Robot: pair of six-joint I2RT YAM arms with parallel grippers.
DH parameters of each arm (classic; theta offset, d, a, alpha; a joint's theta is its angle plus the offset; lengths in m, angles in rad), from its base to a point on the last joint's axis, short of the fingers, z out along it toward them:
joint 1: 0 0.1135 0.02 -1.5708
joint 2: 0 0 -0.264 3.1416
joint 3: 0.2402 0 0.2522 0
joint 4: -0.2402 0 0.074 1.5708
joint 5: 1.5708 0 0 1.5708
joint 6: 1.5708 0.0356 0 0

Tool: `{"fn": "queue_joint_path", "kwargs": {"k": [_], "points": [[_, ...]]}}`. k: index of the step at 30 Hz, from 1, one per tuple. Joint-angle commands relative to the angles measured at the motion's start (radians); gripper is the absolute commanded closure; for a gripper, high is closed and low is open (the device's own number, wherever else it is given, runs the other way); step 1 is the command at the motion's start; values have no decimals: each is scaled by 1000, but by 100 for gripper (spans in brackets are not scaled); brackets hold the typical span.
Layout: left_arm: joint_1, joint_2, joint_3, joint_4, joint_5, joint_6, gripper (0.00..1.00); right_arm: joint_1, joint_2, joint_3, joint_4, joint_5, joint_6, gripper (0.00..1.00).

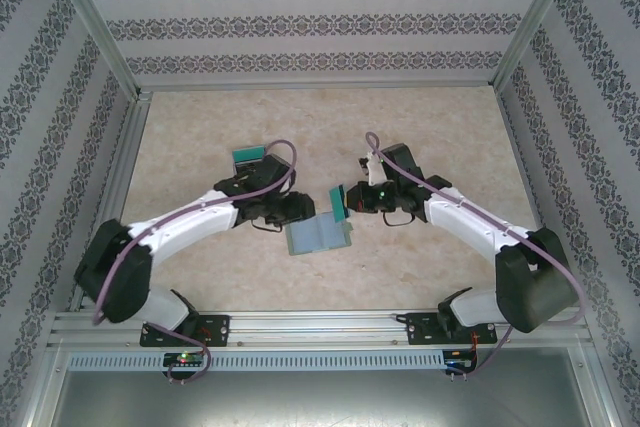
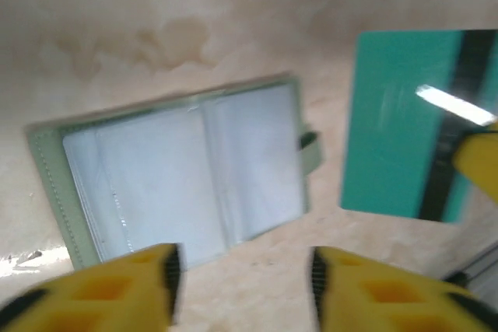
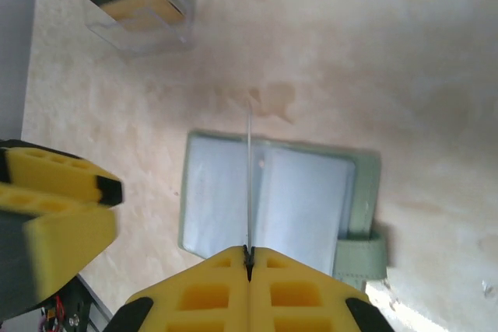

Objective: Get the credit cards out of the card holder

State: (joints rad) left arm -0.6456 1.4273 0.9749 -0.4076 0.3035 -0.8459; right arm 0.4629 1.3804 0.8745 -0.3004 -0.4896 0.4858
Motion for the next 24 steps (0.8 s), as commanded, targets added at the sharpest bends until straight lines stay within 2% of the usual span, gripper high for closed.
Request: {"fn": "queue_joint_path", "kwargs": {"k": [1,2,6,12,17,21,24], "points": [[31,-140,26,-152,-141,-2,10,29,28,125,-83,75,-140,94],[39,-188,24,-182,-181,-9,0,42,46,158,-95,97,-171,95],[68,-364,29,-313,-309,-38,1,111,145,319,-149,201,-332,100],[83,-610,-5,-450,-480,-104,0,206,291,514,-133,312,-580,100],[84,-782,-53,-505,-529,-150,0,257,442,727,-194,351,-761,100],[84,-868,-64,-579,-555,-180,0,287,551,877,-224,378,-885,94],[84,-911,-64,-618,-564,-194,0,319,614,947,-227,414,-991,93]]}}
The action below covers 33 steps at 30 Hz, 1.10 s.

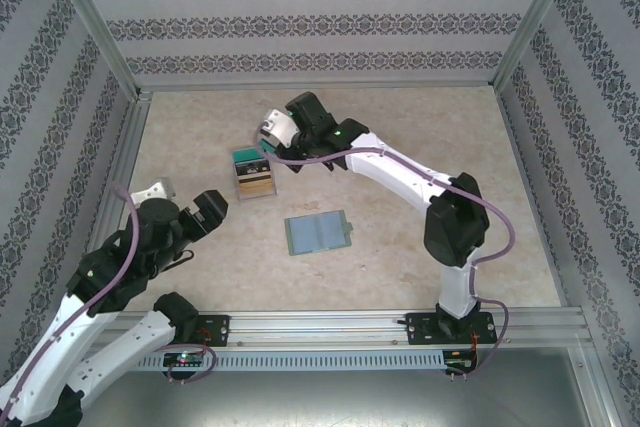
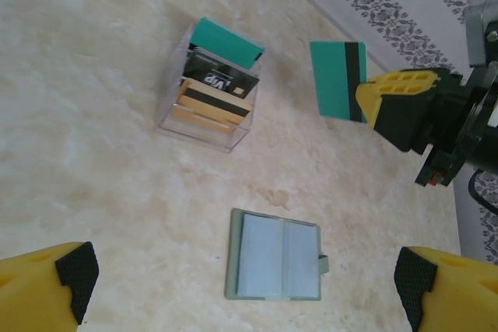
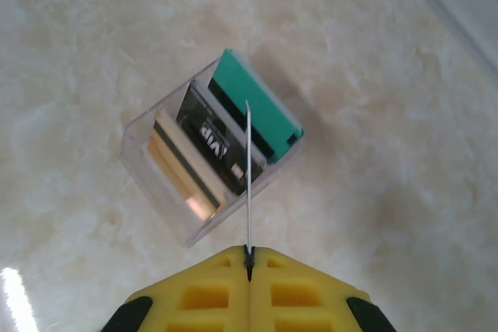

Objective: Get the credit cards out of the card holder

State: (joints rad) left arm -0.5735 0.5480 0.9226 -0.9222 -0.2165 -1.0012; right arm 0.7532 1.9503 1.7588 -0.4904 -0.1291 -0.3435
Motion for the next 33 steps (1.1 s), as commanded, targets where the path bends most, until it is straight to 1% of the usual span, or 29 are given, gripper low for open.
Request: {"fn": "queue_joint_path", "kwargs": {"k": [1,8,13,16,23,33], "points": [[12,-42,-9,-117,-48,-43,0,37,63,76,-27,71,-189,93],[12,-89,7,-181,-60,-58,0,97,211,219,-8,199,-392,91],[12,-95,16,-210,-57,-63,0,117,293,280,34,277,-502,90],[12,-95,26,-228,-56,-63,0,123,329,286,69,324,-561,90],[12,-97,27,-246,-61,-68,0,117,376,288,108,336,-596,89],[12,-102,20,-262,-70,-76,0,112,430,312,119,308,-587,88]]}}
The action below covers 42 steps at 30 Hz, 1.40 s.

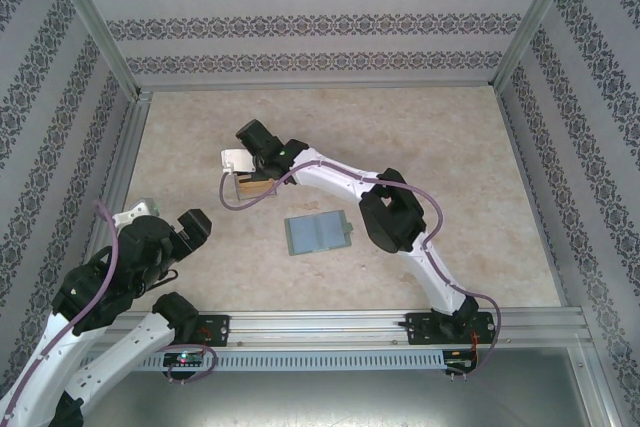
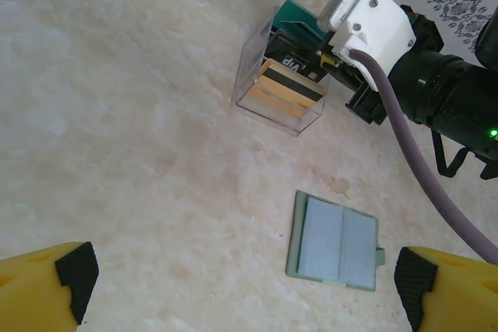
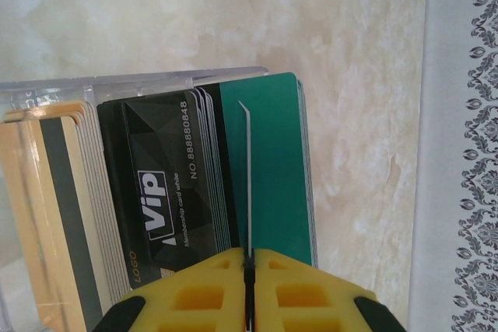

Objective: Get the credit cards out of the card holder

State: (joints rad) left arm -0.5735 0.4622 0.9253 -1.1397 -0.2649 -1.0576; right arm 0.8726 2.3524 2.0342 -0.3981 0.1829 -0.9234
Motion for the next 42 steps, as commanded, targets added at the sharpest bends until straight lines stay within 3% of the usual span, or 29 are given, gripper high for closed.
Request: {"fn": "queue_joint_path", "kwargs": {"k": [1,11,13,34,42], "points": [[12,-17,17,-45,-21,-20,0,-6,33,38,27,-3,-8,88],[12,-19,6,-37,-20,-22,0,-6,72,66,59,15,-3,84],[12,-19,6,-35,-21,-22,0,-6,76,69,69,32,-2,69],[12,-20,-11,-20,-20,-16,0,-37,111,105,158,102,60,62],[12,-22,-21,-7,-20,-6,1,-47,37,113,45,-19,189,50]]}}
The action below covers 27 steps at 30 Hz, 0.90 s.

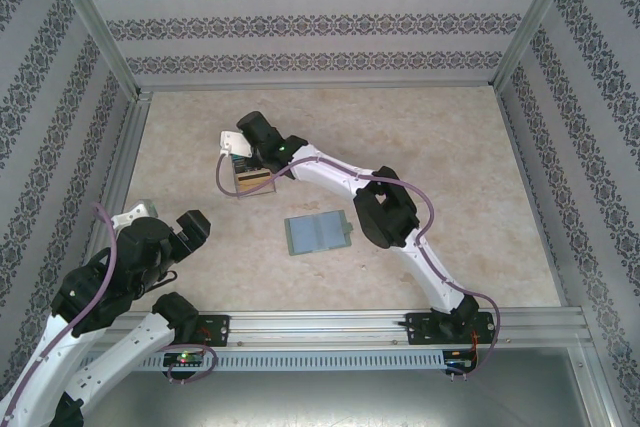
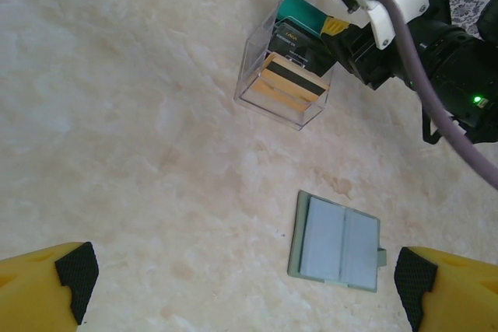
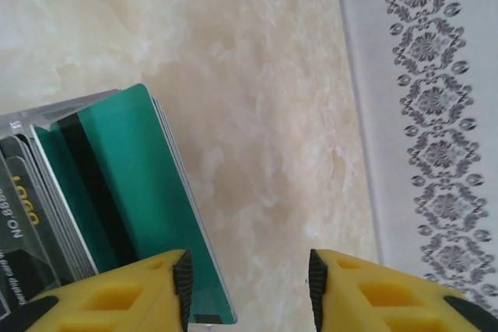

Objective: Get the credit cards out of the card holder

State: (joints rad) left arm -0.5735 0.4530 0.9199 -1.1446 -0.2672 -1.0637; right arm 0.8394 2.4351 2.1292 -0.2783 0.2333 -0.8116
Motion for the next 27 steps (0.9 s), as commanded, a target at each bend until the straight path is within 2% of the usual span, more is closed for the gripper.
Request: {"fn": "queue_joint_path", "kwargs": {"k": [1,3,5,9,22,27], "points": [[12,-13,-15,-1,-17,4,0,-16,-60,11,-83,-90,94,46],[12,-14,-17,-2,-15,4,0,-22,-89,-8,-92,-135,124,42],[12,-17,-19,-1,-12,2,1,-28,-112,-23,-108,-189,150,33],[11,-23,-27,3,-8,-2,0,-40,-117,-19,-145,-264,172,32],[12,-25,-29,3,-6,-5,0,-40,-45,20,-146,-203,166,32],[12,-22,-34,19,-2,6,0,-44,-68,18,-128,-191,208,31]]}}
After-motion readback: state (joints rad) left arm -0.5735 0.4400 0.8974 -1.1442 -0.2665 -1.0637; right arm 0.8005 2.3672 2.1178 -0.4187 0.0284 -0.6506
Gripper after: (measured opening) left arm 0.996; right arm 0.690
